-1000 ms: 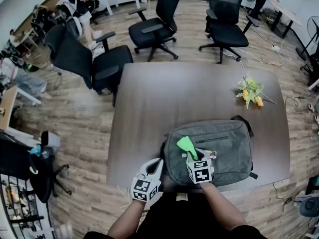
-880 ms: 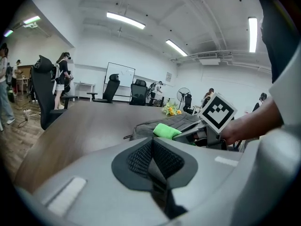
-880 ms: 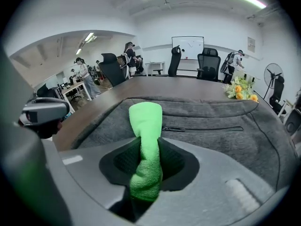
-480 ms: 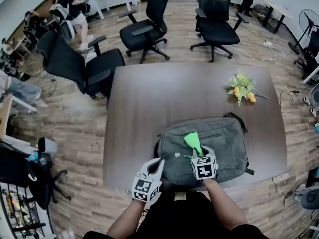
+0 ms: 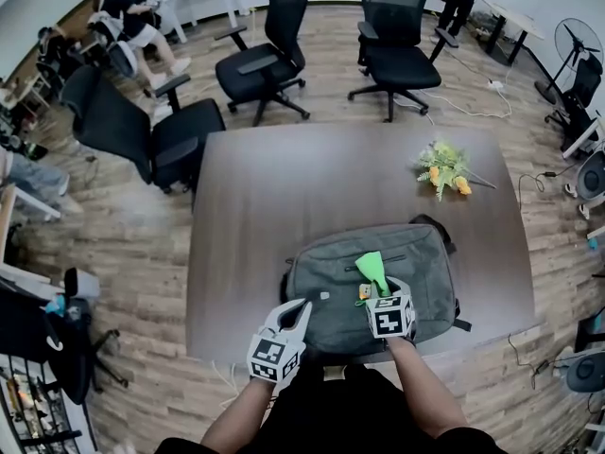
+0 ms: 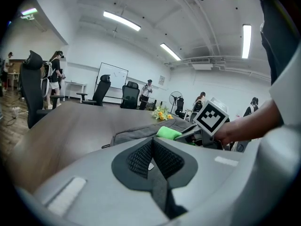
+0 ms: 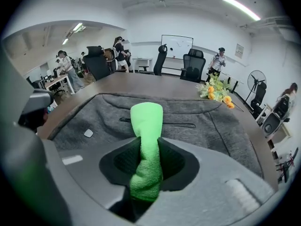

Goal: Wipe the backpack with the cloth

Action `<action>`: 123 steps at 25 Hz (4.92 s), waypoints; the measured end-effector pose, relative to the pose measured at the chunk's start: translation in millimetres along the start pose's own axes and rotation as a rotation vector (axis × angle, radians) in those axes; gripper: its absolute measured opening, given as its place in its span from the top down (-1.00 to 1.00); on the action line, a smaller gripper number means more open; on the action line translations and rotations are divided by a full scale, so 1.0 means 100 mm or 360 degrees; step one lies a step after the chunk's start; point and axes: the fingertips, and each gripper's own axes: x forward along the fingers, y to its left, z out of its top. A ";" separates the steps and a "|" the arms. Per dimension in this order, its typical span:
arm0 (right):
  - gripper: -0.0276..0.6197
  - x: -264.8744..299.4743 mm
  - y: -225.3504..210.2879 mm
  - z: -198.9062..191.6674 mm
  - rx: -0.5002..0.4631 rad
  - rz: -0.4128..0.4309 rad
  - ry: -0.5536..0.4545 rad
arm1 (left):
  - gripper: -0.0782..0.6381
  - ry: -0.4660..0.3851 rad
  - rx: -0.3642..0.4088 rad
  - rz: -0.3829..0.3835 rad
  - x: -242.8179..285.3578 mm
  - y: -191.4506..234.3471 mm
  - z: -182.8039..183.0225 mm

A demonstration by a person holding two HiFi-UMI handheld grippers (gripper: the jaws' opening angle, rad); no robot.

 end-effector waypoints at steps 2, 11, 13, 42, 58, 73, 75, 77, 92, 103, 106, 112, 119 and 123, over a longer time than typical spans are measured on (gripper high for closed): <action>0.61 -0.02 -0.09 -0.01 -0.0007 -0.0033 0.0009 | 0.73 -0.0024 0.0003 -0.0007 0.03 -0.01 0.06; 0.61 -0.12 -0.52 -0.05 0.0054 -0.0156 0.0021 | 0.73 -0.0032 -0.0058 -0.0020 0.09 -0.02 0.10; 0.61 -0.14 -0.64 -0.08 0.0058 -0.0189 0.0024 | 0.73 -0.0032 -0.0049 -0.0027 0.12 -0.06 0.11; 0.60 -0.70 -1.10 0.11 -0.0118 -0.0436 -0.0177 | 0.73 0.0012 -0.0014 -0.0055 0.04 -0.22 0.02; 0.60 -0.38 0.46 -0.04 -0.0238 0.0161 -0.0184 | 0.73 0.0059 -0.0076 0.0112 -0.26 -0.10 -0.24; 0.60 -0.41 1.83 -0.16 -0.0379 0.0667 -0.0125 | 0.73 0.0062 -0.0107 0.0392 -0.73 0.27 -0.36; 0.60 -0.40 1.95 -0.22 -0.0391 0.0708 -0.0096 | 0.73 0.0078 -0.0117 0.0398 -0.76 0.28 -0.41; 0.59 -0.39 2.02 -0.27 -0.0403 0.0726 -0.0080 | 0.73 0.0094 -0.0123 0.0398 -0.78 0.28 -0.45; 0.58 -0.28 1.49 -0.49 -0.0325 0.0589 0.0080 | 0.73 0.0085 -0.0072 0.0264 -0.41 0.11 -0.32; 0.58 -0.34 0.87 -0.60 -0.0314 0.0344 0.0122 | 0.73 0.0119 0.0005 0.0088 -0.07 -0.23 -0.30; 0.58 -0.36 0.78 -0.62 -0.0298 0.0310 0.0109 | 0.73 0.0115 0.0028 0.0048 0.01 -0.32 -0.27; 0.58 -0.40 0.45 -0.60 -0.0279 0.0173 0.0101 | 0.73 0.0130 0.0062 -0.0007 0.14 -0.40 -0.23; 0.58 -0.47 -0.22 -0.57 -0.0212 -0.0057 0.0090 | 0.73 0.0132 0.0090 -0.0072 0.34 -0.52 -0.17; 0.58 -0.55 -0.60 -0.57 -0.0167 -0.0174 0.0082 | 0.73 0.0122 0.0104 -0.0107 0.44 -0.61 -0.12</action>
